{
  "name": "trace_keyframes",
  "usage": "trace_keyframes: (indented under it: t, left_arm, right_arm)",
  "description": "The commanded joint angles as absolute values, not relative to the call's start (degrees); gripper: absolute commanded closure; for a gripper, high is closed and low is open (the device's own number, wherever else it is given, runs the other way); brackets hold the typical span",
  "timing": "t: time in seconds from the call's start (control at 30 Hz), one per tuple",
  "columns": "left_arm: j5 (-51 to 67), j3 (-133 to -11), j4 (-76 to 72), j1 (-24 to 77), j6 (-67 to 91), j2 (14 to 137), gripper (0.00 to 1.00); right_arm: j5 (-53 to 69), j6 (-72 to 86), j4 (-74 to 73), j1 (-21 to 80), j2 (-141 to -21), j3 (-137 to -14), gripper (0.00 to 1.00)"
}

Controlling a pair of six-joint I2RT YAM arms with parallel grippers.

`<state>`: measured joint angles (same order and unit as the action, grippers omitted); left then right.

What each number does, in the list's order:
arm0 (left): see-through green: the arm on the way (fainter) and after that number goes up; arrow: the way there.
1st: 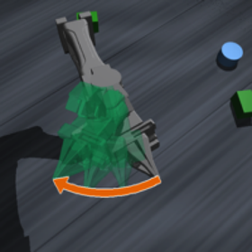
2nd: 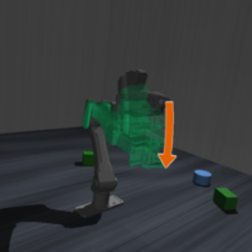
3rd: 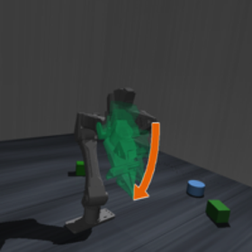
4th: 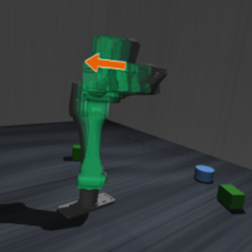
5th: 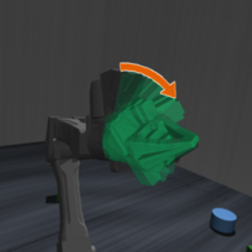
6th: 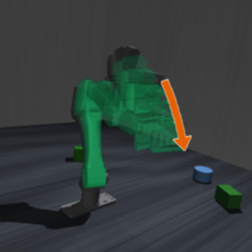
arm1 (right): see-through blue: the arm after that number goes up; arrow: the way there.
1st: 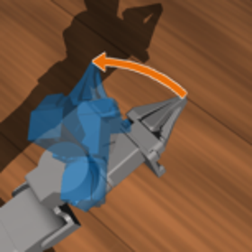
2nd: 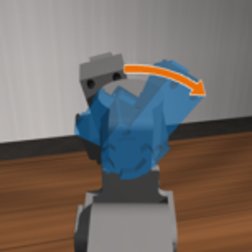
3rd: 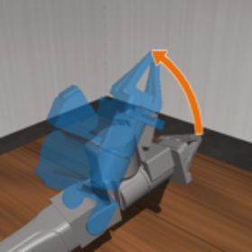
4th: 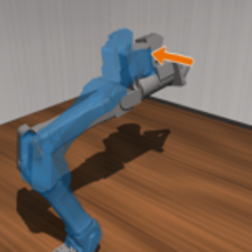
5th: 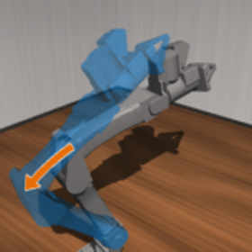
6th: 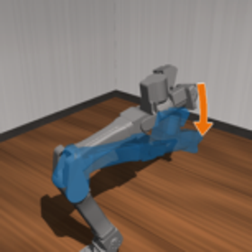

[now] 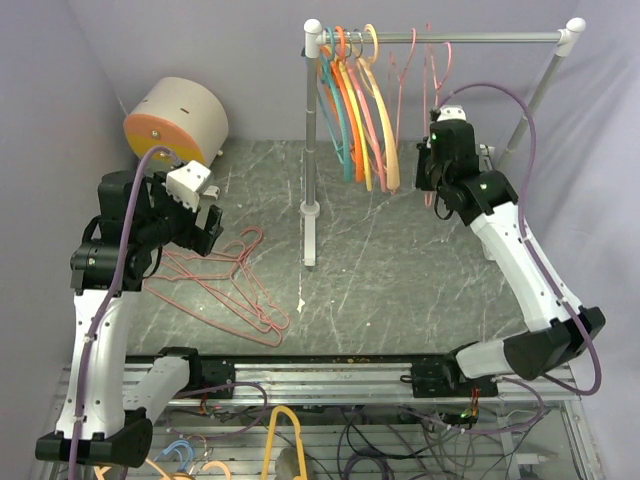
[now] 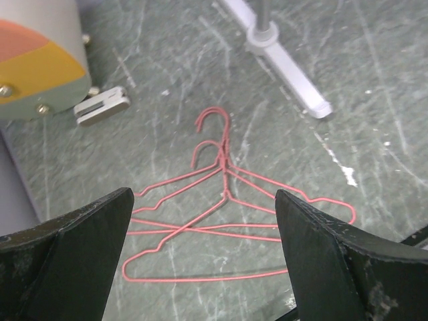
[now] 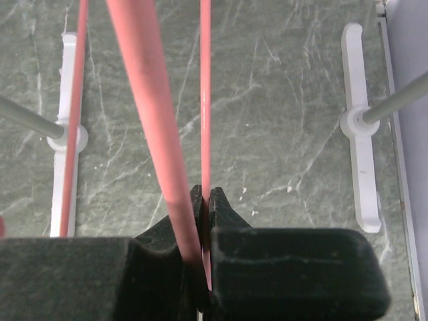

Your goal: Organize the hangers

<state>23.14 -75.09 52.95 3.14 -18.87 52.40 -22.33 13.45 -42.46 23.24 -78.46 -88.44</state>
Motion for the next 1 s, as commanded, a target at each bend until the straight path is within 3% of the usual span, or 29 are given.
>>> trace_keyframes:
  t: [0.0, 0.4, 0.73, 0.97]
  left_arm:
    - [12.42, -76.65, 52.58, 2.76, -21.19, 57.24, 0.01]
    - [11.02, -81.25, 52.99, 2.73, -28.5, 73.24, 0.01]
    - [16.93, -84.69, 62.91, 2.72, -48.74, 87.44, 0.01]
    - [14.2, -82.12, 68.16, 1.57, -60.84, 93.84, 0.01]
  right_arm:
    - [-18.79, 10.74, -45.27, 21.3, -82.06, -95.86, 1.0]
    - [-10.93, 10.69, -43.65, 15.61, -91.06, -104.17, 1.0]
    - [-6.99, 11.48, -39.7, 15.12, -94.59, -100.43, 1.0]
    - [-4.05, 11.23, -38.76, 15.26, -94.51, -99.59, 1.0]
